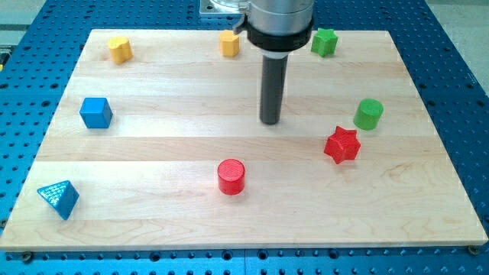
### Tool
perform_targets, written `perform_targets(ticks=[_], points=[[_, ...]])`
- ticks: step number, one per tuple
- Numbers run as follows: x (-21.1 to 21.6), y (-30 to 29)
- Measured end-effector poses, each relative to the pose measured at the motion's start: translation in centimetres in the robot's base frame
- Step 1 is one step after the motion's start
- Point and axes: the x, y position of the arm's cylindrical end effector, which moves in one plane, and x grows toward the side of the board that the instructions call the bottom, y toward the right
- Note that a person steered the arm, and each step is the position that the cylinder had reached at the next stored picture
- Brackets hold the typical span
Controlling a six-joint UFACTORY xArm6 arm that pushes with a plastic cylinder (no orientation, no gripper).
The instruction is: Place the red star slightly down
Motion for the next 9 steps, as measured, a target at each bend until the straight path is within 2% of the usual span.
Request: perform_targets(ticks=[1, 3, 6, 7, 8, 9], points=[[-2.7, 5.3], [-4.9, 7.7], [-4.9, 8.2], [-4.5, 8.7], [-3.5, 12.1], [1.4, 12.2]])
